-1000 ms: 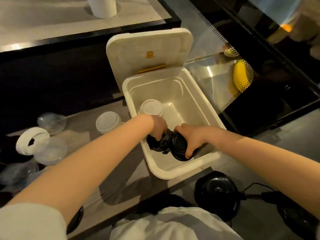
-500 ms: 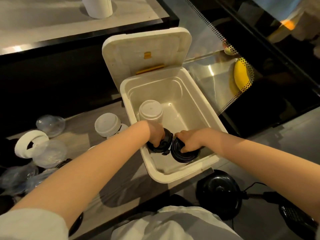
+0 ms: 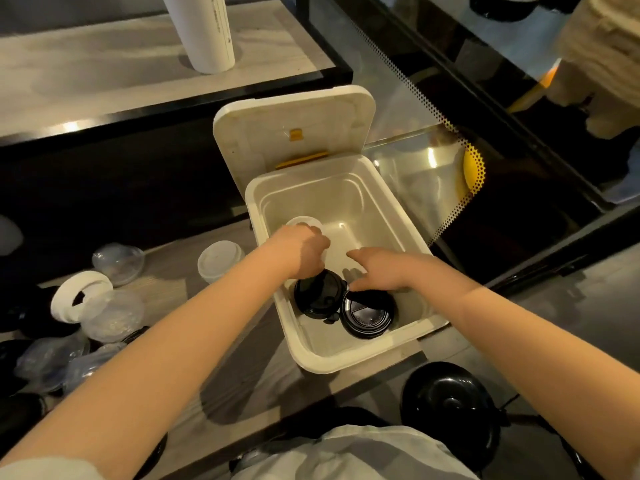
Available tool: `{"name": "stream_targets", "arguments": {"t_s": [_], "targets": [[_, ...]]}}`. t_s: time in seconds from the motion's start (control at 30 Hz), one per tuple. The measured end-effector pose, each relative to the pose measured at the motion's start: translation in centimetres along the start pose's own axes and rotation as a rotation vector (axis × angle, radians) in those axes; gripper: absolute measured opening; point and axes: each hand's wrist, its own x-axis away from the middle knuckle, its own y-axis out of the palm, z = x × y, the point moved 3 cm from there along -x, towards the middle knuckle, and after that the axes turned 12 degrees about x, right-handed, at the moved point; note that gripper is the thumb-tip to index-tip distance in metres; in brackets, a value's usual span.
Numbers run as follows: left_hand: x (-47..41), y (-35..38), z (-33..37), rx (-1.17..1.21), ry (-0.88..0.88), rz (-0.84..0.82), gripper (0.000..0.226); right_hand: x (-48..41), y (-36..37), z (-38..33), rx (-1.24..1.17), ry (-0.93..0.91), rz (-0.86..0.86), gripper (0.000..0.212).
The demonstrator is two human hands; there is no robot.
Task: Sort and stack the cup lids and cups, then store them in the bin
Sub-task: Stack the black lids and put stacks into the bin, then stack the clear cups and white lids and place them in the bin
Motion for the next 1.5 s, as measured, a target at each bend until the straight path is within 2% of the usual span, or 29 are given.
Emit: {"name": "stream_targets", "arguments": {"t_s": [0.07,0.17,0.37,0.5,0.67,0.87,1.07,1.2,1.27,1.43,1.5], "targets": [[1.6,-1.4,-0.7,0.009,0.009,0.190,0.045,0.7,-1.4,-0.3,-0.059,-0.018,0.097,0.072],[4.2,-2.8,-2.0,0.028,-0.025,0.362,0.046,1.3,-3.5,-1.3,-0.056,-0.058,0.234,0.070],[10.2,-3.6,-4.8,0.193,-0.189,0.555,0.051,2.2,-7.3,-5.4,-0.047,-0.188,0.562,0.056],[15.0,-2.2,-7.4,0.264,-0.345,0.628,0.053,2.4,-8.5,-10.4,0.055,-0.309,0.681,0.051],[20.7,1.5,-10.9,0.351,-0.480,0.650,0.052,1.6,-7.5,-17.0,0.142,-0.452,0.632,0.052],[24.6,7.8,-14.9,0.478,-0.579,0.605,0.049,-1.0,-3.7,-23.3,0.226,-0.482,0.477,0.051],[26.3,12.8,-19.1,0.605,-0.640,0.458,0.060,-5.8,1.5,-26.4,0.232,-0.321,0.204,0.059],[26.3,14.5,-20.6,0.611,-0.654,0.322,0.075,-7.5,4.7,-26.7,0.304,-0.212,0.073,0.087],[25.9,14.9,-20.8,0.602,-0.630,0.303,0.073,-7.9,5.8,-27.1,0.328,-0.181,0.064,0.097],[24.2,14.9,-20.1,0.550,-0.590,0.343,0.056,-9.3,6.2,-27.7,0.348,-0.104,0.146,0.086],[23.4,14.5,-19.9,0.547,-0.572,0.382,0.053,-9.5,6.0,-27.6,0.320,-0.113,0.146,0.089]]}}
